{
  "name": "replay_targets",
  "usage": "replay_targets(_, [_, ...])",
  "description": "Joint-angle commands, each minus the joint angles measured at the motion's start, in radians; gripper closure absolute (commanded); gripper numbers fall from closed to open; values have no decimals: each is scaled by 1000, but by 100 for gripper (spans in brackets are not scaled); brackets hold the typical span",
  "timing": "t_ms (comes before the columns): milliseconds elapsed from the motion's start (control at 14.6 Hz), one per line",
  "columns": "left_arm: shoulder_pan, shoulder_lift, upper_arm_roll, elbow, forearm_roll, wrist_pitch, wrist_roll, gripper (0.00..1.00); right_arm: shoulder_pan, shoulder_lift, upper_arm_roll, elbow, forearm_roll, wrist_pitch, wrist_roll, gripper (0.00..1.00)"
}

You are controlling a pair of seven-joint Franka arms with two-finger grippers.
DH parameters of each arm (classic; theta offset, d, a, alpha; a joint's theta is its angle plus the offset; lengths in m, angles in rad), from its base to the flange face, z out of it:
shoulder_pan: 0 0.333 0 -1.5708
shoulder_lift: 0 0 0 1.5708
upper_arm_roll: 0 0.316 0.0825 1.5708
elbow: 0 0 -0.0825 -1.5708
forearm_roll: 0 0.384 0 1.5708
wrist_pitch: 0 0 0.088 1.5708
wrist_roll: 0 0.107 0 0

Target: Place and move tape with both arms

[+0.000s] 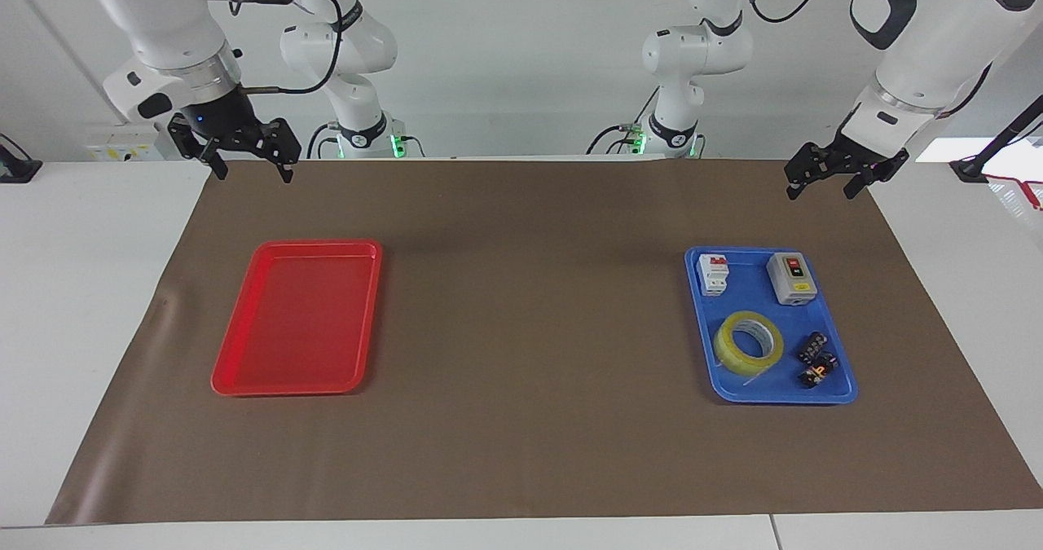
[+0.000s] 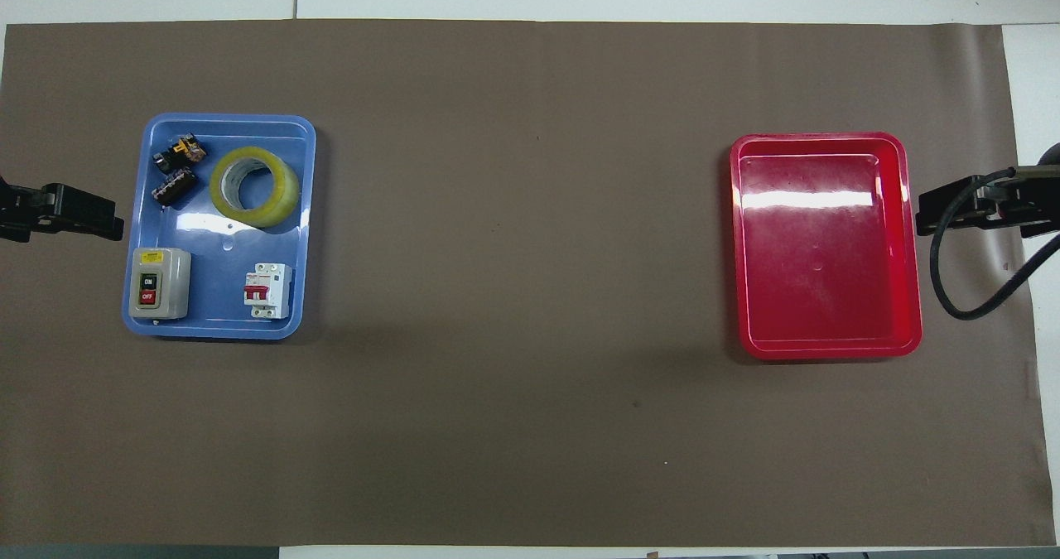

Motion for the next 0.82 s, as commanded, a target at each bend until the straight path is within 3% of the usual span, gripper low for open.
replay_targets(0, [-2, -30, 5, -39, -19, 26, 17, 0, -6, -7, 7, 2, 3, 5, -6, 0])
replay_targets(751, [-7, -35, 3, -46, -19, 32, 14, 0, -20, -14, 6, -17, 4, -8, -14, 0])
